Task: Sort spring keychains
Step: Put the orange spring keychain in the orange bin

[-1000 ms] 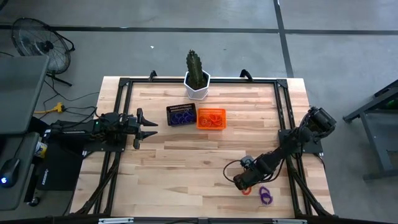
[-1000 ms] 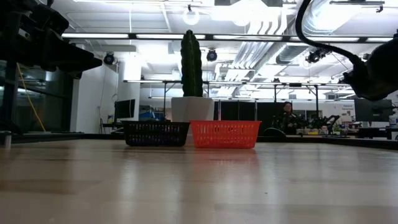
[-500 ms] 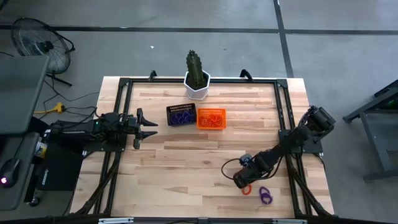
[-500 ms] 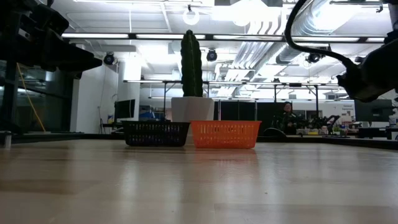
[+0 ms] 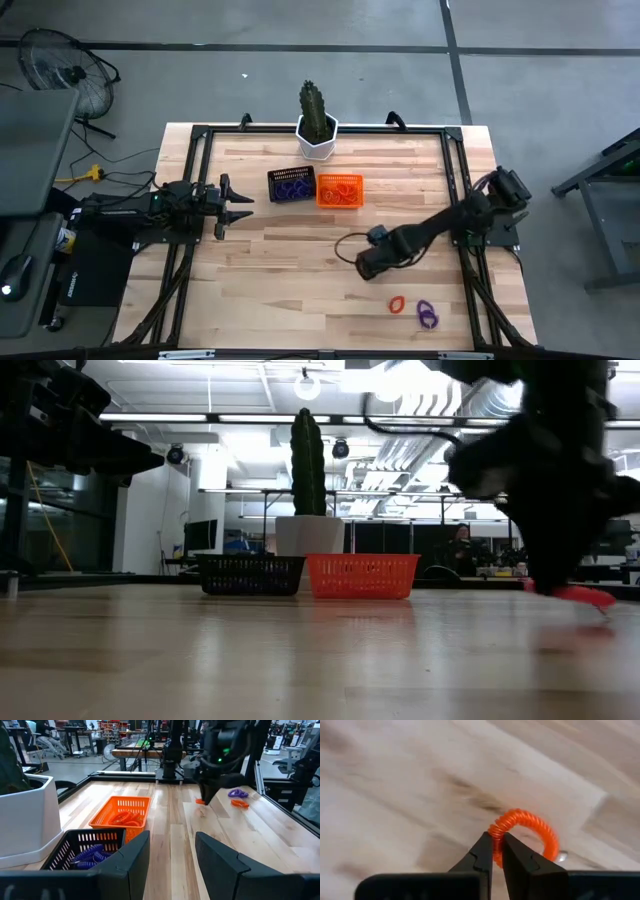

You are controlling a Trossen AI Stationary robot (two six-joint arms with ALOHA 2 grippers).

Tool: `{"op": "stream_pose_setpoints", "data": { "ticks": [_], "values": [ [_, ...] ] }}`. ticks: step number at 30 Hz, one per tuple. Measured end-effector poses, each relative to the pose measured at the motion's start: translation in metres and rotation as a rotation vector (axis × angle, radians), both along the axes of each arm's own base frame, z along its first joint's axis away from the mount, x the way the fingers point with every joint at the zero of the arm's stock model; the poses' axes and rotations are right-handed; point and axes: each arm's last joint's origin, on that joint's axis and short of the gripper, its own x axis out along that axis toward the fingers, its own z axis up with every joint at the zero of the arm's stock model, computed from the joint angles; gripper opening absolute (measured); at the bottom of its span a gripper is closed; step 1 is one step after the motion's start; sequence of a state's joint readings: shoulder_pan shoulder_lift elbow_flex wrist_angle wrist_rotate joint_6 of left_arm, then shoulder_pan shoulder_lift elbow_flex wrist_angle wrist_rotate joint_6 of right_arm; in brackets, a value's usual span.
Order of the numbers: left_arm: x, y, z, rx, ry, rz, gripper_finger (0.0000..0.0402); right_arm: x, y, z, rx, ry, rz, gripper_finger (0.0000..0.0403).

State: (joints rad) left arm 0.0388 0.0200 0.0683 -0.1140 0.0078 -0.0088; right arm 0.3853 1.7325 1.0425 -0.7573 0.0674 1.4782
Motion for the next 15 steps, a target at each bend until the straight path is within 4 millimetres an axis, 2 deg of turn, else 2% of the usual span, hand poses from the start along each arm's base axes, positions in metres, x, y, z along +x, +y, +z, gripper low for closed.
{"op": "stream_pose_setpoints", "data": {
  "ticks": [9, 15],
  "values": [
    [0.0, 0.0, 0.0, 0.0, 0.0, 0.0, 0.0156, 0.04, -0.044, 0.048, -0.054, -0.102, 0.026, 0.0025],
    [0.0, 0.0, 0.0, 0.0, 0.0, 0.0, 0.0156, 0.058, -0.082, 0.086, -0.091, -0.152, 0.056, 0.0023]
  ]
}}
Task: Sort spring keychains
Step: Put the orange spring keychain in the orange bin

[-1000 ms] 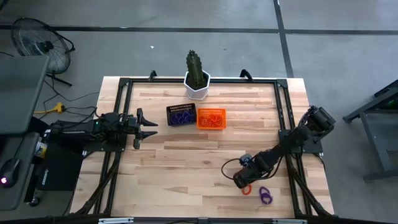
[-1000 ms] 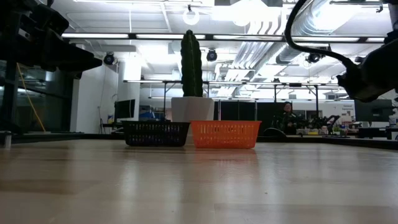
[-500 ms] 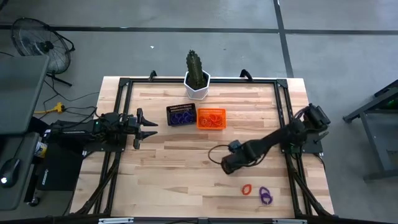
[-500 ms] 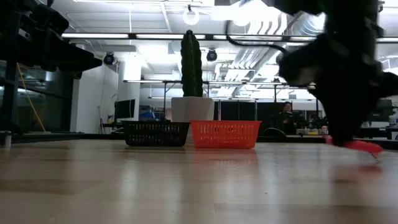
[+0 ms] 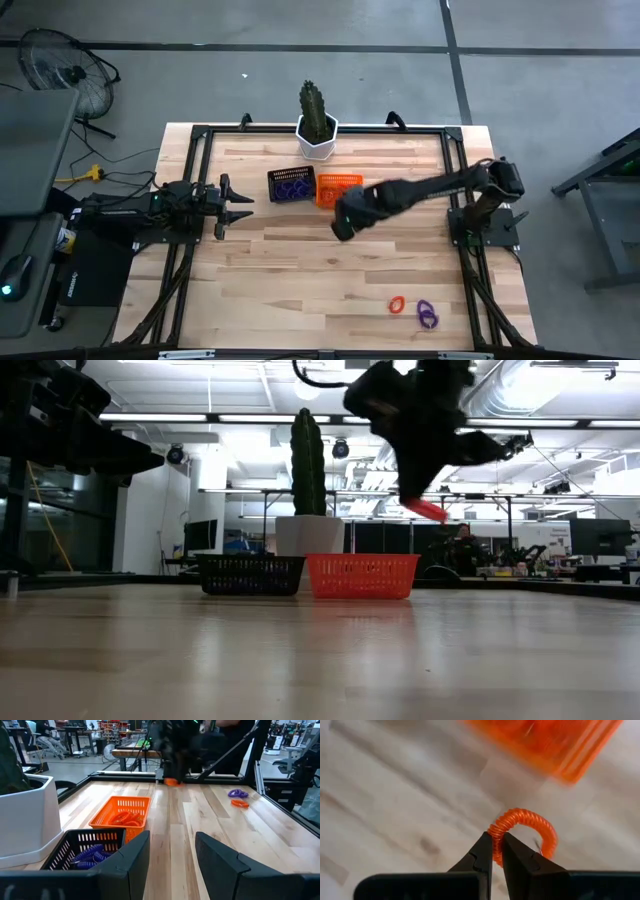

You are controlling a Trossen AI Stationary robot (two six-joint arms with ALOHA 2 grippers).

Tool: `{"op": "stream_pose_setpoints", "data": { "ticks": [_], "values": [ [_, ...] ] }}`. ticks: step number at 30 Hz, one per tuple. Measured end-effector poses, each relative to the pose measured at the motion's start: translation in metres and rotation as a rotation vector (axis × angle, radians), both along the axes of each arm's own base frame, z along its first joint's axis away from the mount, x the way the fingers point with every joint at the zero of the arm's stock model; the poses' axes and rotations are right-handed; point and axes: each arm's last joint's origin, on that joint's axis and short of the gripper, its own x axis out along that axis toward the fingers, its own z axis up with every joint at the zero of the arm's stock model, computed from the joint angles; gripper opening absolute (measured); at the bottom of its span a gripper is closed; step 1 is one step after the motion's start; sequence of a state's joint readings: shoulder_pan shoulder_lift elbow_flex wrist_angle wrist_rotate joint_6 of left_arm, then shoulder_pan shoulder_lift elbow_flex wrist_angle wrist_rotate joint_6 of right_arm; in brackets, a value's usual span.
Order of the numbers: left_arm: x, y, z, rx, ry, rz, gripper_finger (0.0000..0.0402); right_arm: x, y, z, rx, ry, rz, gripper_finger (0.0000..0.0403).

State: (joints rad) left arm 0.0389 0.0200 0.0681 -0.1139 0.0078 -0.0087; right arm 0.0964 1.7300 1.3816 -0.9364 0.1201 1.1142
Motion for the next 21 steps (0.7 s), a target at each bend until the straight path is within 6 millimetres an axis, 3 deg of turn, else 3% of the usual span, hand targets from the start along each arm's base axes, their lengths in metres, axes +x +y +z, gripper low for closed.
{"op": "stream_pose_setpoints", "data": {
  "ticks": [4, 10, 21],
  "values": [
    [0.0, 0.0, 0.0, 0.0, 0.0, 0.0, 0.0156, 0.012, -0.025, 0.017, -0.033, 0.007, 0.017, 0.0024],
    [0.0, 0.0, 0.0, 0.0, 0.0, 0.0, 0.0156, 0.038, -0.052, 0.023, -0.045, 0.061, 0.117, 0.0024],
    [0.0, 0.0, 0.0, 0.0, 0.0, 0.0, 0.0156, 0.087, -0.098, 0.004, -0.016, 0.102, 0.105, 0.0026]
  ]
}}
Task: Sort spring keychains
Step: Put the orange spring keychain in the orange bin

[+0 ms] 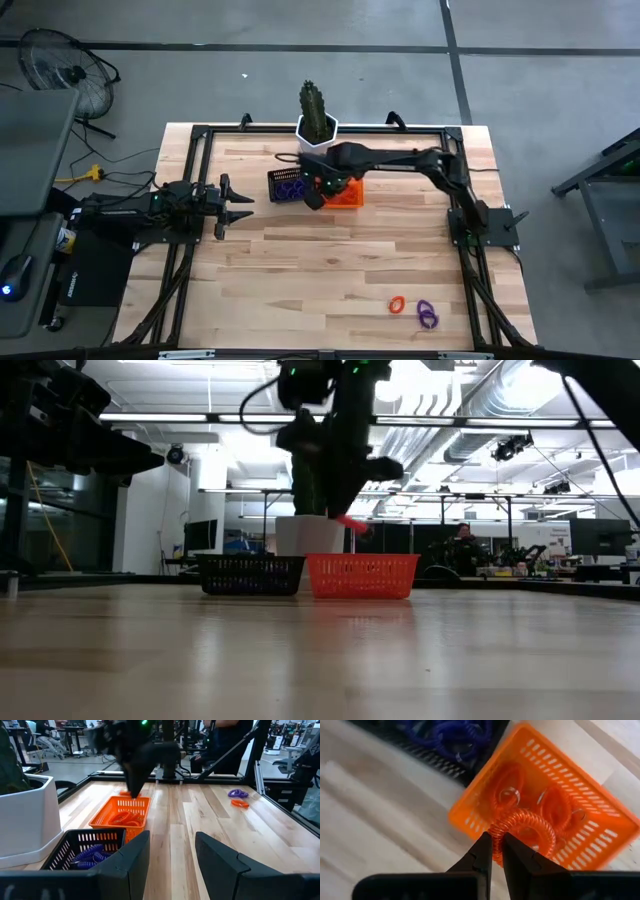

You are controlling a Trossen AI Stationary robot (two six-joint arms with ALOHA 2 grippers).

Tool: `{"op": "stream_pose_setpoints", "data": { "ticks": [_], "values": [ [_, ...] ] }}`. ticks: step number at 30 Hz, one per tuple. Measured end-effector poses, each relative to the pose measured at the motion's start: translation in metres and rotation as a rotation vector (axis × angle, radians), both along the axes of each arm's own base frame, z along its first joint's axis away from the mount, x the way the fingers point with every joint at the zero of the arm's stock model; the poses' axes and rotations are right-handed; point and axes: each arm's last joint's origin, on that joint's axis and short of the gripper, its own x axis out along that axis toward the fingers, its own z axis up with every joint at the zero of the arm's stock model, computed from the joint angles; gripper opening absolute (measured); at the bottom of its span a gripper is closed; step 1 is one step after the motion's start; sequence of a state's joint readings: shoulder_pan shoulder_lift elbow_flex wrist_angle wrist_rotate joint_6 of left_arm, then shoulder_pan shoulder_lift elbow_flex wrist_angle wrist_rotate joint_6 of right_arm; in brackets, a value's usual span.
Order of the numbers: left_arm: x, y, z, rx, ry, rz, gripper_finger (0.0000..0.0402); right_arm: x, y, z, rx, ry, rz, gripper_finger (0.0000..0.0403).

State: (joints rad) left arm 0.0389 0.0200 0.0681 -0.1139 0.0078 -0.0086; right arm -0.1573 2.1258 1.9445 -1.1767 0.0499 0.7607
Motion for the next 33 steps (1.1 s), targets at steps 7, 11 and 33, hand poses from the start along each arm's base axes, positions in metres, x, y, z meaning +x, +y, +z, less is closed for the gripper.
{"op": "stream_pose_setpoints", "data": {
  "ticks": [7, 11, 33],
  "values": [
    [0.0, 0.0, 0.0, 0.0, 0.0, 0.0, 0.0156, 0.007, -0.018, -0.029, 0.033, 0.051, -0.108, 0.0029],
    [0.0, 0.0, 0.0, 0.0, 0.0, 0.0, 0.0156, 0.008, -0.024, -0.041, 0.047, 0.069, -0.169, 0.0029],
    [0.0, 0.0, 0.0, 0.0, 0.0, 0.0, 0.0156, 0.012, -0.031, -0.049, 0.054, 0.048, -0.236, 0.0116]
  ]
}}
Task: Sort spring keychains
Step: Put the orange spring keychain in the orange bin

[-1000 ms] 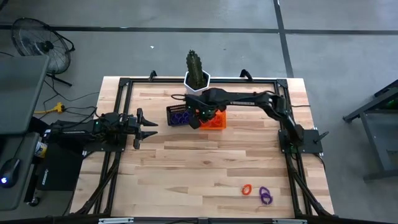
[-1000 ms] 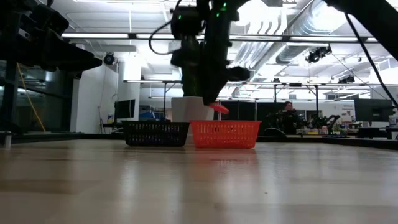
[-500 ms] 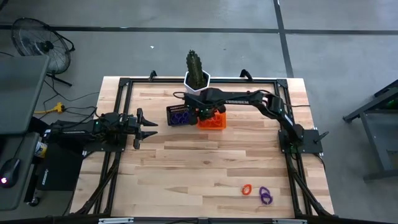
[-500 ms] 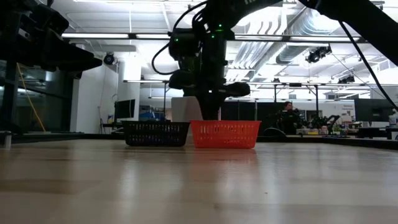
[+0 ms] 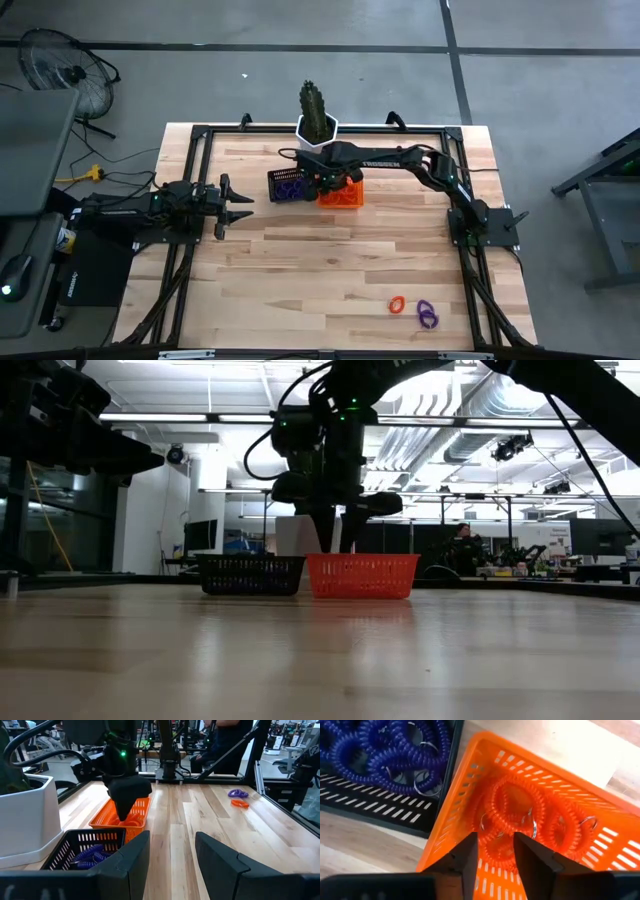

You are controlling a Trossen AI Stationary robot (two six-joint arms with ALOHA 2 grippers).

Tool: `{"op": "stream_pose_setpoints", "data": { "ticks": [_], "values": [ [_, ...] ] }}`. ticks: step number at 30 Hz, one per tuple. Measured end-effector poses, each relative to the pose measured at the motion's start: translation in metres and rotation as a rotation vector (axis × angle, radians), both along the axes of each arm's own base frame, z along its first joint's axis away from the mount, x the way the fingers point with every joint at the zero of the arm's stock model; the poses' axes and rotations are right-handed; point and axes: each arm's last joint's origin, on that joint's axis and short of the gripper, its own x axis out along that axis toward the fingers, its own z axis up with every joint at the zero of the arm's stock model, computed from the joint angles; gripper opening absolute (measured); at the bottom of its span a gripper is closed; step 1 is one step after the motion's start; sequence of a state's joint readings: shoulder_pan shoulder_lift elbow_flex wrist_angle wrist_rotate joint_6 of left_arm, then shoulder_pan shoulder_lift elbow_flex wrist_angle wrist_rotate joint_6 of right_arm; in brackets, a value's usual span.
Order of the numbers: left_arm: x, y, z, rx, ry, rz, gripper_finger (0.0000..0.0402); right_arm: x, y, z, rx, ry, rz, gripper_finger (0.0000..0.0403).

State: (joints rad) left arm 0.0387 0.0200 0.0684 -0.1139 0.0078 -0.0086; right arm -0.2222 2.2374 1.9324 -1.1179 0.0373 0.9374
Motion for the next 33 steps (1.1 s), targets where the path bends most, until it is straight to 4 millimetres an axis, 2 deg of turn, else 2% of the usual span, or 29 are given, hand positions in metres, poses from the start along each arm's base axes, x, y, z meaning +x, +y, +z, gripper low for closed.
{"op": "stream_pose_setpoints", "data": {
  "ticks": [5, 8, 17, 23, 27, 33],
  "values": [
    [0.0, 0.0, 0.0, 0.0, 0.0, 0.0, 0.0156, 0.001, 0.01, 0.001, 0.023, 0.002, 0.039, 0.0147],
    [0.0, 0.0, 0.0, 0.0, 0.0, 0.0, 0.0156, -0.004, 0.023, 0.012, 0.027, 0.027, 0.072, 0.0154],
    [0.0, 0.0, 0.0, 0.0, 0.0, 0.0, 0.0156, -0.039, 0.069, 0.055, -0.06, 0.209, 0.174, 0.0156],
    [0.0, 0.0, 0.0, 0.0, 0.0, 0.0, 0.0156, -0.056, 0.103, 0.072, -0.122, 0.286, 0.223, 0.0156],
    [0.0, 0.0, 0.0, 0.0, 0.0, 0.0, 0.0156, -0.066, 0.131, 0.066, -0.1, 0.256, 0.259, 0.0156],
    [0.0, 0.0, 0.0, 0.0, 0.0, 0.0, 0.0156, -0.1, 0.185, 0.033, 0.034, 0.177, 0.243, 0.0156]
  ]
}}
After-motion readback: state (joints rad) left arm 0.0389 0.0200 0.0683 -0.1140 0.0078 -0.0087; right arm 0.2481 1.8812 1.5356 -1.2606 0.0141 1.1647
